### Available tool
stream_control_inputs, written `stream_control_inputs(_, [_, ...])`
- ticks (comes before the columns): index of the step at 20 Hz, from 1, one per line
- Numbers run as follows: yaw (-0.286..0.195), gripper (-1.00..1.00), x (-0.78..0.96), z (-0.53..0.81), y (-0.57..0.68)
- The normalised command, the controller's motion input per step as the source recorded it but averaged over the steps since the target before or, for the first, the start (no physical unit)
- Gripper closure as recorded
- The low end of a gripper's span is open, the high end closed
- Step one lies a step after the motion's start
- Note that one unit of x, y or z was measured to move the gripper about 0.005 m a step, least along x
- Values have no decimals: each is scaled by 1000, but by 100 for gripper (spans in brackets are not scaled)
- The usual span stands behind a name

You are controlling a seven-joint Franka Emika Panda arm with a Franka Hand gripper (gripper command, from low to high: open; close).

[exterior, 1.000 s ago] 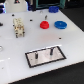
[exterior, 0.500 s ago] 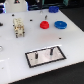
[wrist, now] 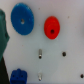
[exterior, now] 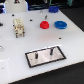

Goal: Insert the blue gear onto the right peg, followed by the red gear

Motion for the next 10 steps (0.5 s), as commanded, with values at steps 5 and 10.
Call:
stream_control_inputs(5, [0, -100, -440, -436, 450])
stream_control_inputs(10, [0, -100, -311, -575, 270])
